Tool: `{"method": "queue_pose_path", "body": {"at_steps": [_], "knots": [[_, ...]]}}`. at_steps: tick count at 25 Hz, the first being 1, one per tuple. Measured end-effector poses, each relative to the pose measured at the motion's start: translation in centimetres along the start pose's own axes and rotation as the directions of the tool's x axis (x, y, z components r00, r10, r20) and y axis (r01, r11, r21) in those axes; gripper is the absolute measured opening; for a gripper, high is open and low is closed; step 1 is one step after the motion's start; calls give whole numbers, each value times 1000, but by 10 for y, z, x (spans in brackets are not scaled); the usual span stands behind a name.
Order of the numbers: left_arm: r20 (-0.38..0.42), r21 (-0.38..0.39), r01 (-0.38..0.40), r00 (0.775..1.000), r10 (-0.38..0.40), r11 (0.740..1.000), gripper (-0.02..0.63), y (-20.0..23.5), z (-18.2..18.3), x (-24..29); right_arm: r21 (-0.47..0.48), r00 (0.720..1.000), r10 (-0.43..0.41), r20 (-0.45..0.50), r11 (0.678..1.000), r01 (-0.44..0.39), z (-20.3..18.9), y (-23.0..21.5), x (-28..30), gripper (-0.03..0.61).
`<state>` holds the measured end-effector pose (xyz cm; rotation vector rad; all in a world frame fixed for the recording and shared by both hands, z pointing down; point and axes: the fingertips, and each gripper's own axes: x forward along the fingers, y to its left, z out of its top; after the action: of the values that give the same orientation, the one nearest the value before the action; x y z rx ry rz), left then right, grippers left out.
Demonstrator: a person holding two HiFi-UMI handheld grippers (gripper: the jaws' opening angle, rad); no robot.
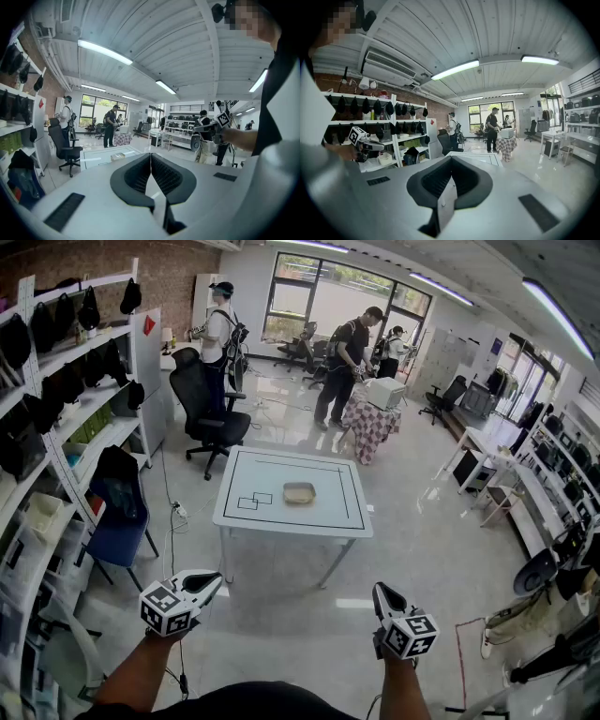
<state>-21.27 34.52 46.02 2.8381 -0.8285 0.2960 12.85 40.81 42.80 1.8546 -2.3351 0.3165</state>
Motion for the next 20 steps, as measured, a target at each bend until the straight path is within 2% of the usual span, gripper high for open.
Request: {"method": "queue_pose_path", "body": {"at_steps": [8,14,20], "knots": [[-2,12,35,999,-35,999,21,2,4,-4,3,1000,18,-3,1000,-18,-1,23,10,15],[-4,12,33,999,-33,999,21,11,10,0,41,999,4,47,999,-6,13,17,22,15],[0,7,31,1000,-31,1000,21,28,13,16,29,1000,1,-3,1000,-1,-1,10,47,15]]}}
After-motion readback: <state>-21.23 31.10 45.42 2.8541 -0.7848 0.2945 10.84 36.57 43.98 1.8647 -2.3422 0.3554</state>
